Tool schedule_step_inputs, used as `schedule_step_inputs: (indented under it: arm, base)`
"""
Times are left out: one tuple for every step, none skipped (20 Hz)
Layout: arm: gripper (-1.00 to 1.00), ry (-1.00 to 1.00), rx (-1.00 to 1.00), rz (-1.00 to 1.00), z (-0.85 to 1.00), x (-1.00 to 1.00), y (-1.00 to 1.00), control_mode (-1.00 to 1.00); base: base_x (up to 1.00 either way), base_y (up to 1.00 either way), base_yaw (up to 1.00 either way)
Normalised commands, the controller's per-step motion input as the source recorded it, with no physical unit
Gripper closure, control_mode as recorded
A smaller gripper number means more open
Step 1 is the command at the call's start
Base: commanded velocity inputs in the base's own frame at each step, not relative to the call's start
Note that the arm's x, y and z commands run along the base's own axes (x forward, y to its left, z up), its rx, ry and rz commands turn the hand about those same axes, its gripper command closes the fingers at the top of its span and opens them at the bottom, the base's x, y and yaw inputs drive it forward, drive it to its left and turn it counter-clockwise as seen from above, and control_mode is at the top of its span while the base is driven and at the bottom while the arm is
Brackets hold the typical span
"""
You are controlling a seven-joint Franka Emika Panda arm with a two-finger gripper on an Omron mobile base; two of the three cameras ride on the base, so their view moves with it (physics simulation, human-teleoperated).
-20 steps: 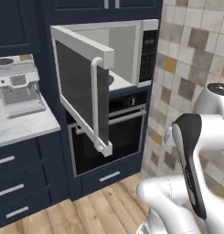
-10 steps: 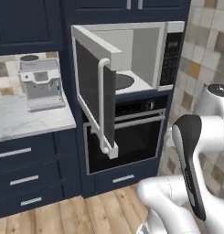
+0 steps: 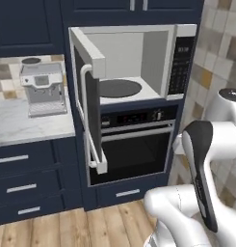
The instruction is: Pick the mug from the counter and place it inside the microwave. Then close the microwave.
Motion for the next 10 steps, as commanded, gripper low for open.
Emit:
schedule_step_inputs:
  arm:
    - [1.00, 0.00, 0.00, 0.00, 0.00, 0.00, 0.00, 1.00]
    - [1.00, 0.00, 0.00, 0.00, 0.00, 0.00, 0.00, 1.00]
    - [1.00, 0.00, 0.00, 0.00, 0.00, 0.00, 0.00, 1.00]
    - [1.00, 0.00, 0.00, 0.00, 0.00, 0.00, 0.00, 1.00]
    - [1.00, 0.00, 0.00, 0.00, 0.00, 0.00, 0.00, 1.00]
    - [1.00, 0.00, 0.00, 0.00, 0.00, 0.00, 0.00, 1.00]
    - [1.00, 0.00, 0.00, 0.00, 0.00, 0.00, 0.00, 1.00]
    - [1.00, 0.00, 0.00, 0.00, 0.00, 0.00, 0.00, 1.00]
    - [1.00, 0.00, 0.00, 0.00, 0.00, 0.00, 0.00, 1.00]
    - [1.00, 0.00, 0.00, 0.00, 0.00, 0.00, 0.00, 1.00]
  base:
    - [0.54, -0.32, 0.22]
    - [0.54, -0.24, 0.21]
    - [0.53, -0.09, 0.18]
    - [0.54, 0.00, 0.17]
    - [0.48, 0.00, 0.17]
    - [0.45, 0.00, 0.19]
    - [0.41, 0.00, 0.20]
    - [0.36, 0.01, 0.20]
    - [0.34, 0.00, 0.19]
    - [0.36, 0.00, 0.18]
